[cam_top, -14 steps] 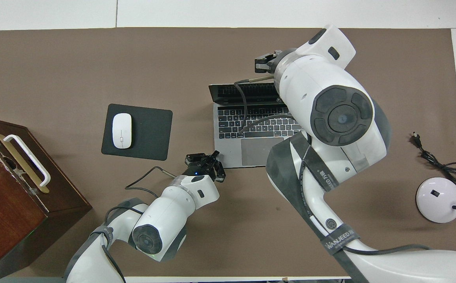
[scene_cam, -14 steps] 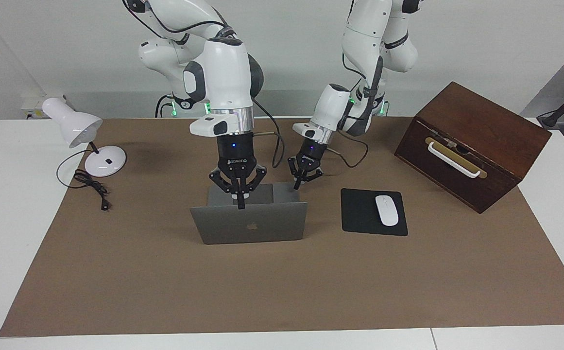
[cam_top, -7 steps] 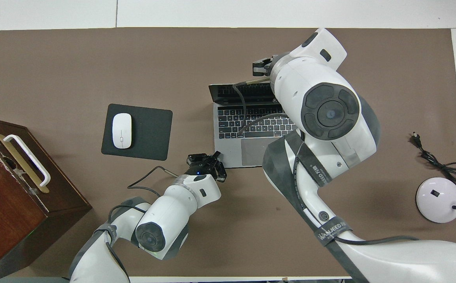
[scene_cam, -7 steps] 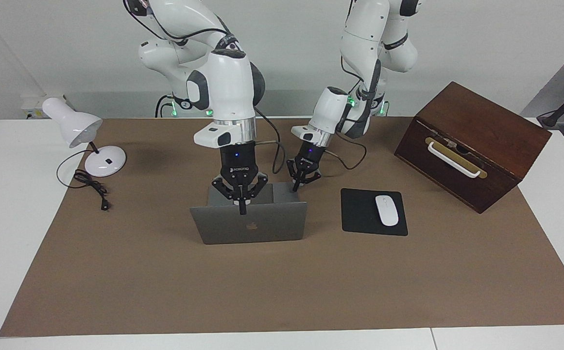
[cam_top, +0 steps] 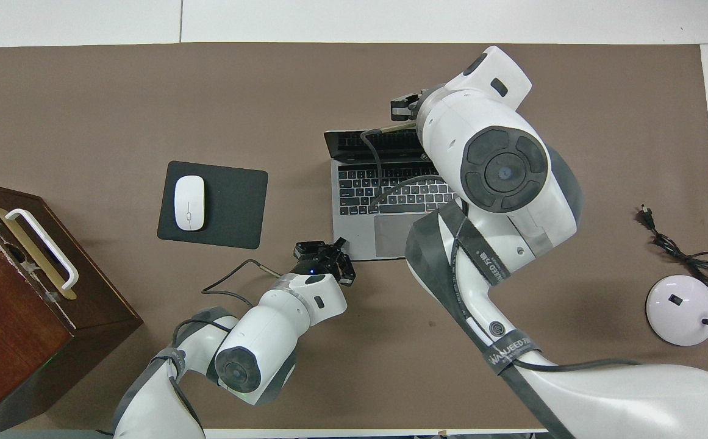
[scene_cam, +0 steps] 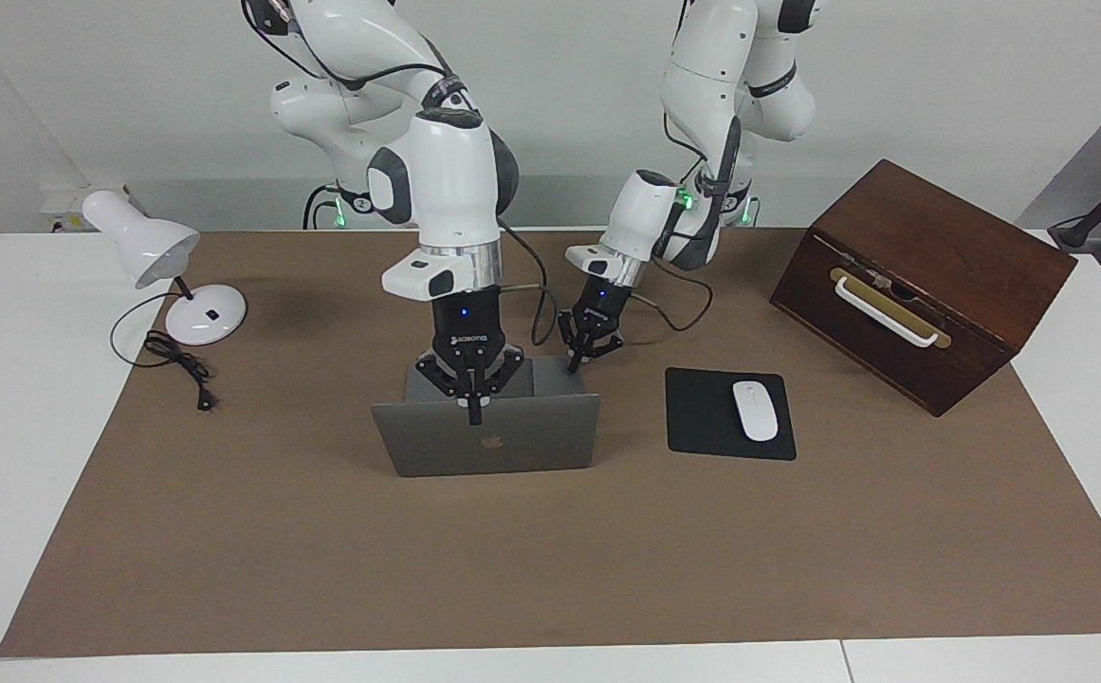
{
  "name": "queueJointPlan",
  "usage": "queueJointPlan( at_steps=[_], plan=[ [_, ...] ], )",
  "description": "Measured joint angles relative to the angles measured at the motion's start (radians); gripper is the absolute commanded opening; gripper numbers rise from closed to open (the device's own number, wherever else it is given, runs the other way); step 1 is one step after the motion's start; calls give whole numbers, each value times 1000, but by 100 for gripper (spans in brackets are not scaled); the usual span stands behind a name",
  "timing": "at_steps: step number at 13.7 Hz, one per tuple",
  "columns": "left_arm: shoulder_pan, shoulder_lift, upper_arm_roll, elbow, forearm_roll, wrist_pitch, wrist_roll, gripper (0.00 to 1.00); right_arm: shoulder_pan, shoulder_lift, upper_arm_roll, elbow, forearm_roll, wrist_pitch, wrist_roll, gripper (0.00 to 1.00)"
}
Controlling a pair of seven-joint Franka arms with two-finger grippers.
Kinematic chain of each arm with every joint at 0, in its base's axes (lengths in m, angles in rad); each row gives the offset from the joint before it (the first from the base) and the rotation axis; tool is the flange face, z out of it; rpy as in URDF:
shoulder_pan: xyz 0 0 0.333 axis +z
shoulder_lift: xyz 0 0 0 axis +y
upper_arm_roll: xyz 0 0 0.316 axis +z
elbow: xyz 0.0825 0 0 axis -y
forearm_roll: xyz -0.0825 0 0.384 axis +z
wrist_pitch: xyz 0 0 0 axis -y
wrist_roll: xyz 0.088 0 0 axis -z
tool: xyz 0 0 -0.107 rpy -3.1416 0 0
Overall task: Close laptop with both arms
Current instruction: 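Push the laptop lid top edge down toward the robot with the right gripper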
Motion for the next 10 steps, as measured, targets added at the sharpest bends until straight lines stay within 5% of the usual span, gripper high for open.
queueJointPlan(
  at_steps=[10],
  plan=[
    [-9,1,3,0,0,1,15,0,-1,8,-1,5,76,-9,-76,0]
  ],
)
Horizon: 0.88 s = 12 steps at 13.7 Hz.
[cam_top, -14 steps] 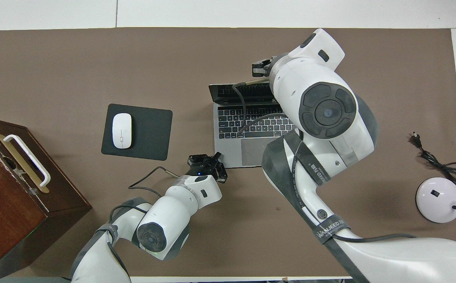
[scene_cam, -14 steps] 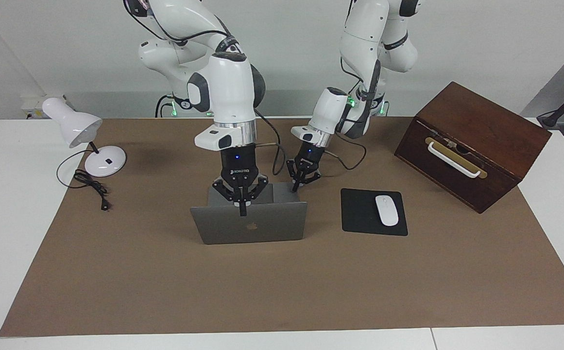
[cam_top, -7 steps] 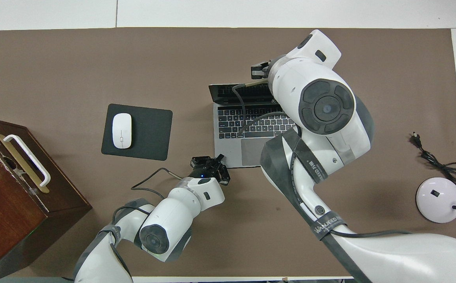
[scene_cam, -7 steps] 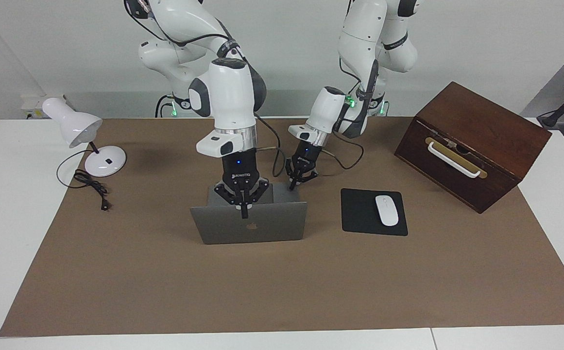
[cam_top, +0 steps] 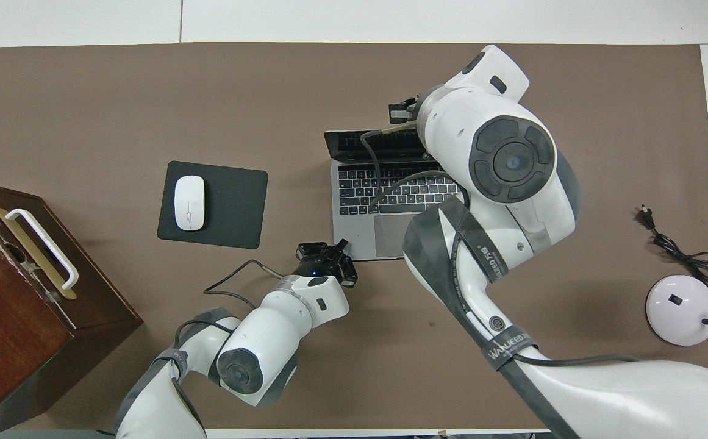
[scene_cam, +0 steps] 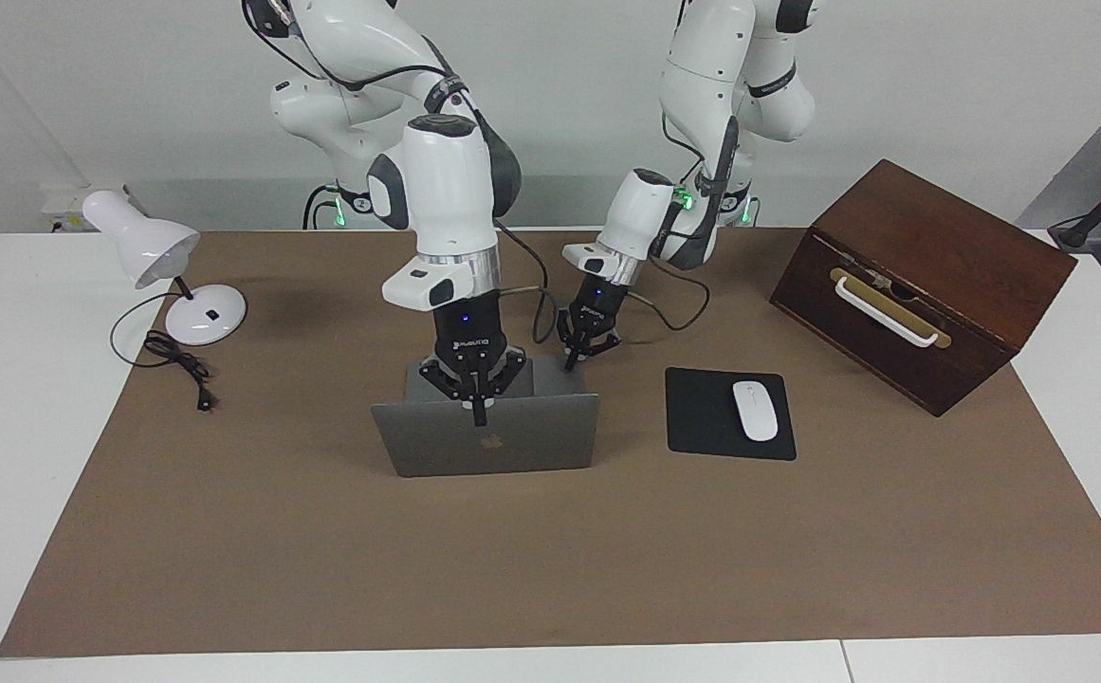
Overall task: Close laptop with both arms
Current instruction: 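Push the laptop lid top edge down toward the robot with the right gripper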
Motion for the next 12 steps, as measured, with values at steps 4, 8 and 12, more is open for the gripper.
queueJointPlan(
  at_steps=[4,8,12],
  plan=[
    [0,0,0,0,2,0,27,0,-4,4,-1,0,0,0,0,0],
    [0,1,2,0,9,1,49,0,-12,21,-1,0,0,-1,-1,0],
    [0,1,2,0,13,1,59,0,-12,32,0,1,58,-5,-3,0]
  ],
)
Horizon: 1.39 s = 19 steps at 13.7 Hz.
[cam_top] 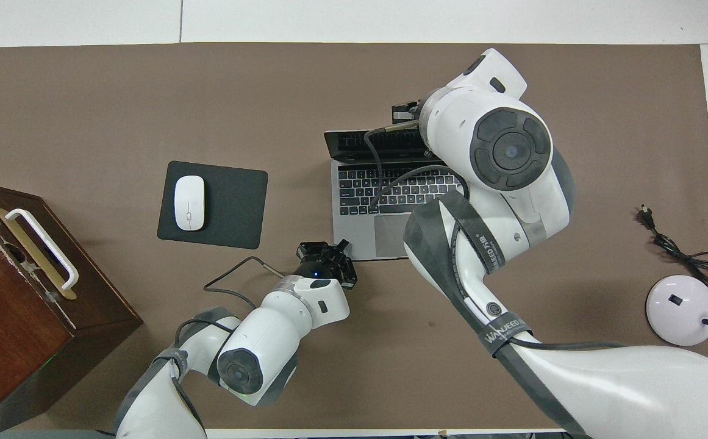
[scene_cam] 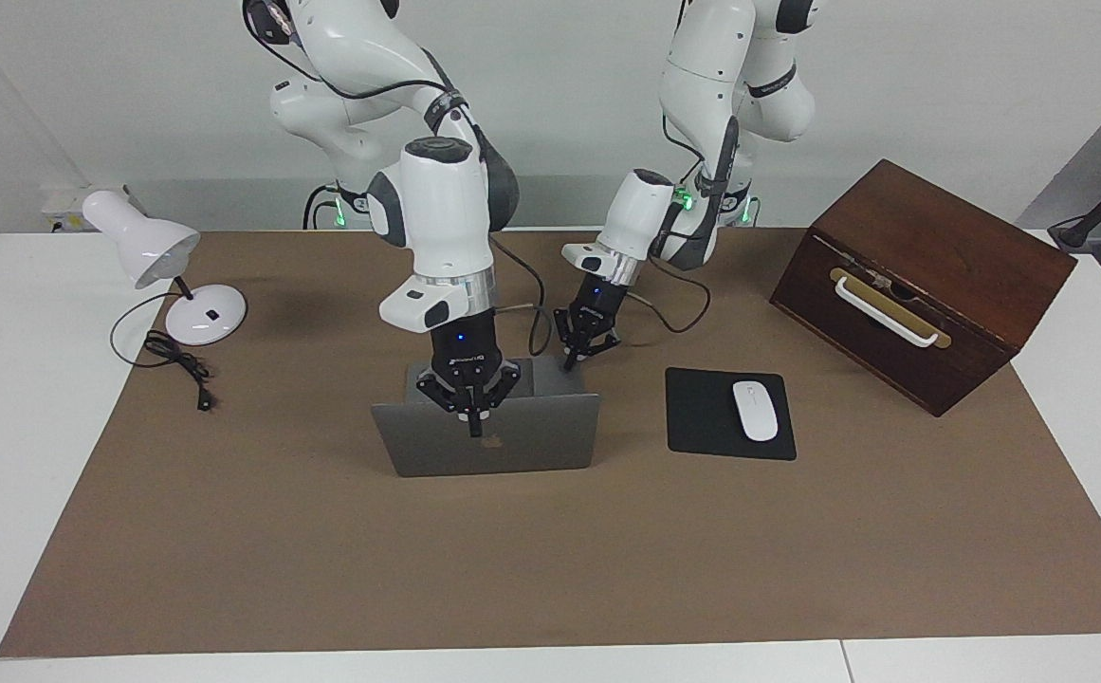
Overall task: Close laptop with both arms
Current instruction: 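Push the laptop lid top edge down toward the robot with the right gripper, then press the lid flat onto the keyboard with the right gripper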
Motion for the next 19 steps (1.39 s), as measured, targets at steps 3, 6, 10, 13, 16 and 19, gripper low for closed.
queueJointPlan(
  at_steps=[3,6,10,13,16,19],
  plan=[
    [0,0,0,0,0,1,6,0,0,0,2,5,57,-53,-14,0],
    [0,1,0,0,0,1,14,0,1,0,3,11,130,-112,-63,0],
    [0,1,0,0,1,2,21,0,0,-4,1,29,237,-218,-105,0],
    [0,1,0,0,1,2,30,0,-1,-3,1,30,279,-275,-114,0],
    [0,1,0,0,1,2,43,0,-5,-3,0,30,301,-314,-124,0],
    [0,2,0,0,1,4,59,0,-12,-3,0,28,325,-356,-126,0]
  ],
)
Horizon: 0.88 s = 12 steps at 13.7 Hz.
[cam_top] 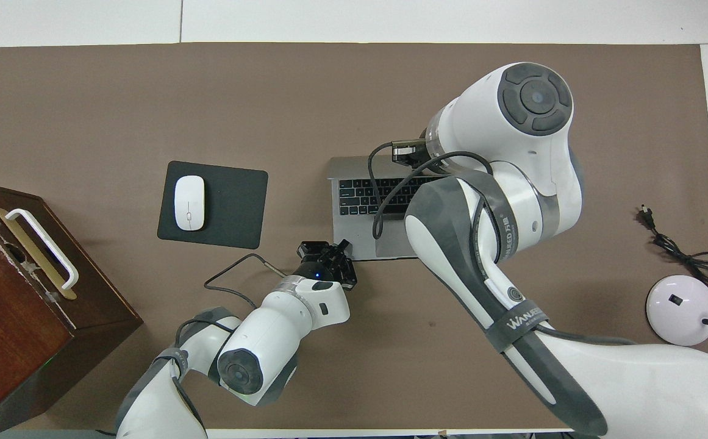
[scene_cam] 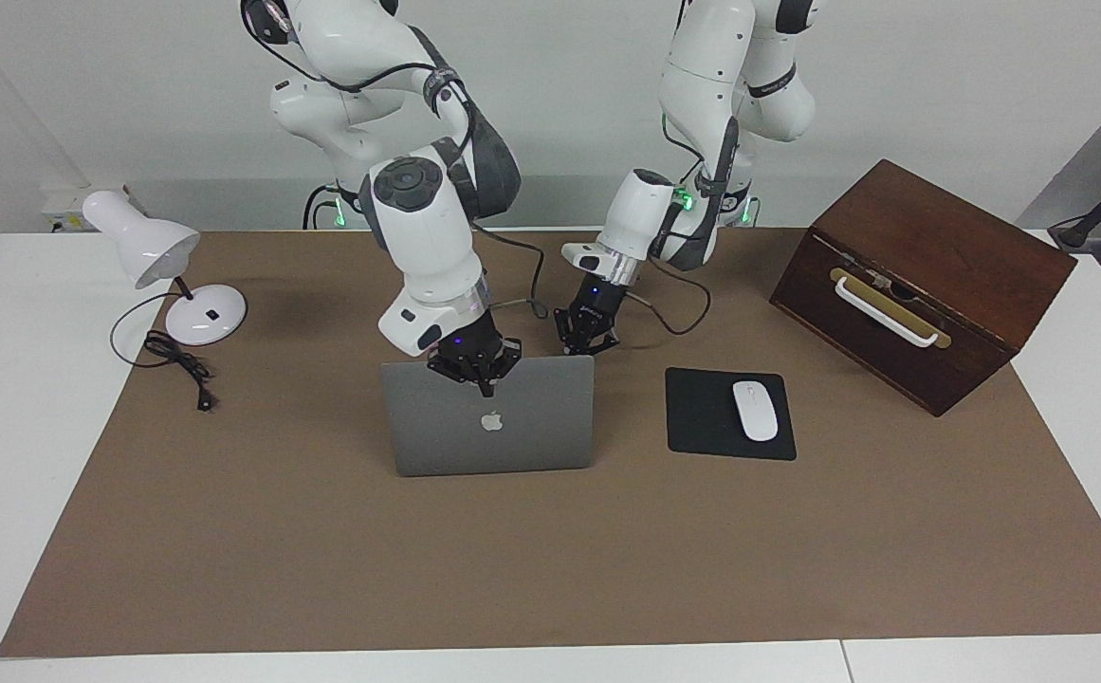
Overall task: Close laptop with both arms
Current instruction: 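Press the lid flat onto the keyboard with the right gripper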
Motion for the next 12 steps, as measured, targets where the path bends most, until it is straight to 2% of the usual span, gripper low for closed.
queueJointPlan(
  at_steps=[4,12],
  plan=[
    [0,0,0,0,0,1,3,0,-2,1,0,-7,24,-72,0,0],
    [0,1,0,-1,1,3,17,0,-2,2,0,-18,34,-111,0,0]
  ],
)
